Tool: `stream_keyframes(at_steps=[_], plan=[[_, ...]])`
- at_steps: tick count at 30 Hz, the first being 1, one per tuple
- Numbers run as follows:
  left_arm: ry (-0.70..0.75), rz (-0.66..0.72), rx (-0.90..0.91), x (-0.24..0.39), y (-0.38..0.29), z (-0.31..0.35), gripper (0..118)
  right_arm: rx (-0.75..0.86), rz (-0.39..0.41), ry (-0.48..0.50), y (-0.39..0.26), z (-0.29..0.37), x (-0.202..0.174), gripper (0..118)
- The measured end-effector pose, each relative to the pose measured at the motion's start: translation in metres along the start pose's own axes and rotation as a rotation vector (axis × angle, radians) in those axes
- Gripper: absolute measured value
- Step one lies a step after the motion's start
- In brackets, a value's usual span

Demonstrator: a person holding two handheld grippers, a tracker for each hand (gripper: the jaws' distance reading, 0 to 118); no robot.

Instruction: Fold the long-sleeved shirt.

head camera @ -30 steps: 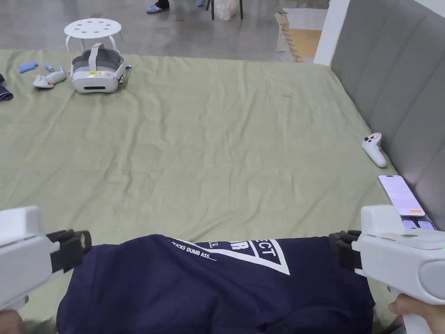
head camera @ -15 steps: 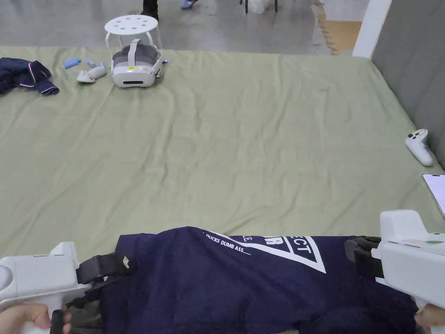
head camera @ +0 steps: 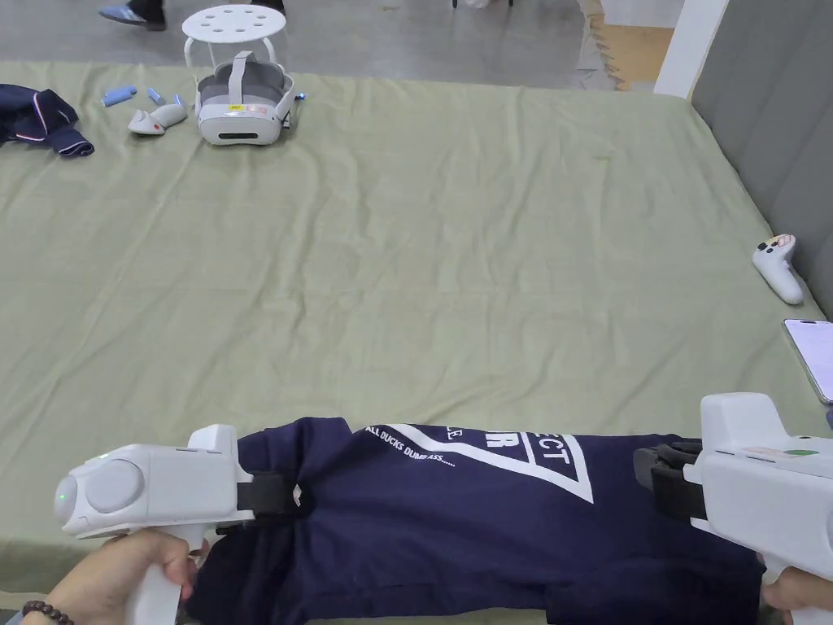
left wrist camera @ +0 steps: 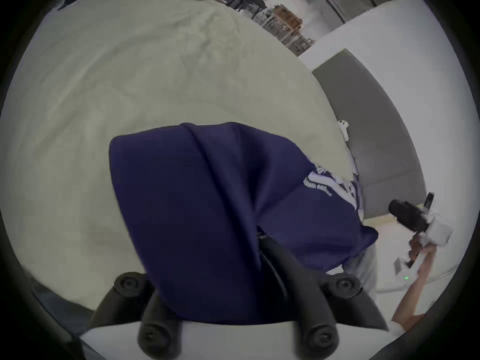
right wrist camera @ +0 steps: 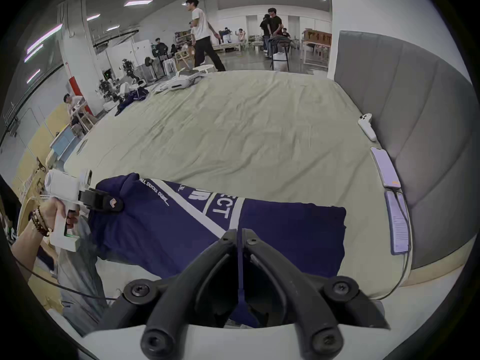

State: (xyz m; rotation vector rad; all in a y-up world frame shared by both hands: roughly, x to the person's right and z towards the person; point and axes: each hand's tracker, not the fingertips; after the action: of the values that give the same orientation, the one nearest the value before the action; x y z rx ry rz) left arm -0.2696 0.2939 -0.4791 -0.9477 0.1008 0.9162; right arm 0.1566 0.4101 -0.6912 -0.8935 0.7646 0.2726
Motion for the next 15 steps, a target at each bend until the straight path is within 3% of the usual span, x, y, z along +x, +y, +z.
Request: stream_keyframes(at_steps=[7, 9, 15], plan=[[0.005, -0.038, 0.121, 0.002, 0.032, 0.033, 18, 0.009, -0.009, -0.016, 0.004, 0.003, 0.009, 2], [0.065, -0.076, 0.155, -0.002, 0.045, 0.045, 18, 0.011, -0.014, -0.027, 0.006, 0.003, 0.011, 2], [0.207, -0.015, 0.232, -0.037, 0.067, 0.097, 18, 0.021, -0.019, -0.03, 0.008, 0.005, 0.01, 2]])
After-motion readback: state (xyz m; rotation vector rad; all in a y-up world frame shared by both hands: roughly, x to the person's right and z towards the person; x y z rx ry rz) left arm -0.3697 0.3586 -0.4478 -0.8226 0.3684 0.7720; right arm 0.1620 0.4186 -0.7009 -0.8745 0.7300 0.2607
